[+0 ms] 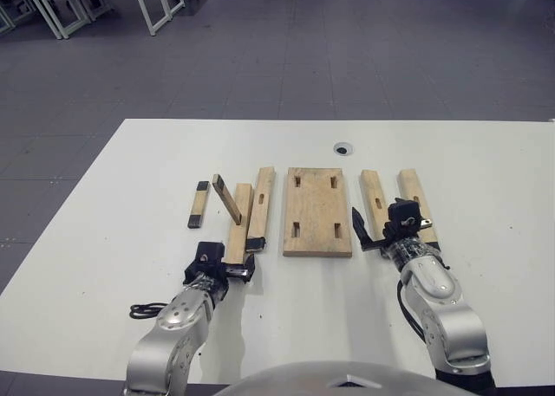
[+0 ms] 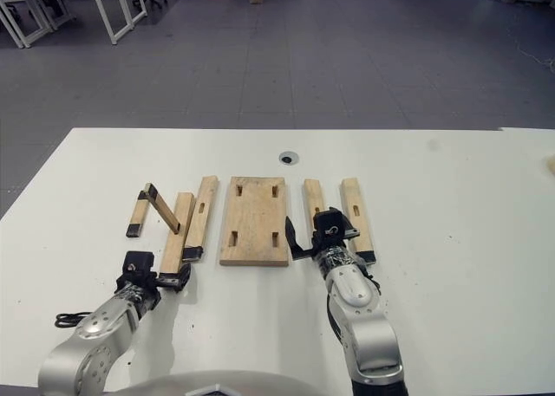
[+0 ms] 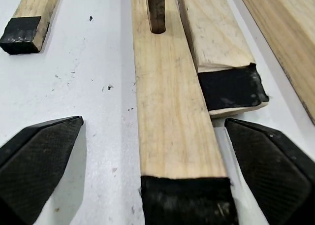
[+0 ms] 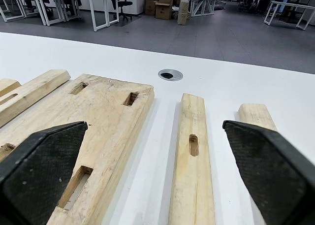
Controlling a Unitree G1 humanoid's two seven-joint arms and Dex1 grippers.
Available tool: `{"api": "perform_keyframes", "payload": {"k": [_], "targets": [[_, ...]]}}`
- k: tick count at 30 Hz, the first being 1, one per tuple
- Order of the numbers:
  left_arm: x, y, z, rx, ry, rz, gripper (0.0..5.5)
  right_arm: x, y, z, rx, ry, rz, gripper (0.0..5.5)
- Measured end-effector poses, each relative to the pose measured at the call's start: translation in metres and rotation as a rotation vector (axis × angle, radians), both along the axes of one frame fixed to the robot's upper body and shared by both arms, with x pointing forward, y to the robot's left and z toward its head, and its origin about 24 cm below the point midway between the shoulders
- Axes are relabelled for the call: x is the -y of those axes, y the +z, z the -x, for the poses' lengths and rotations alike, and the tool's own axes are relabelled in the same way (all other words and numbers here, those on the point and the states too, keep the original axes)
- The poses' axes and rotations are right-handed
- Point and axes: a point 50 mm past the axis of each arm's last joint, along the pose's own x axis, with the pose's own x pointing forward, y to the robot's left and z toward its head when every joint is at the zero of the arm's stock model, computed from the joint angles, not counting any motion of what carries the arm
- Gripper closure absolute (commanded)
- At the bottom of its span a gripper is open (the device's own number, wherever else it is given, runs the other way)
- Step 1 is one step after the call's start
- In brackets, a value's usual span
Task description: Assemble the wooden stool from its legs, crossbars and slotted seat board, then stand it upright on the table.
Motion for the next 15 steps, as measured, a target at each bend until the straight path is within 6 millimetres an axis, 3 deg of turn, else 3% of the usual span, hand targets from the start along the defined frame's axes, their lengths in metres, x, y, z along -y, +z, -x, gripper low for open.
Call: {"api": "perform_keyframes", "payload": {"k": [15], "targets": [[-0.014,-0.006,0.002,0.023,0.031,-0.043,3.15,0.007,0.002,-0.004,-0.049,-0.051,0.012,0.43]]}}
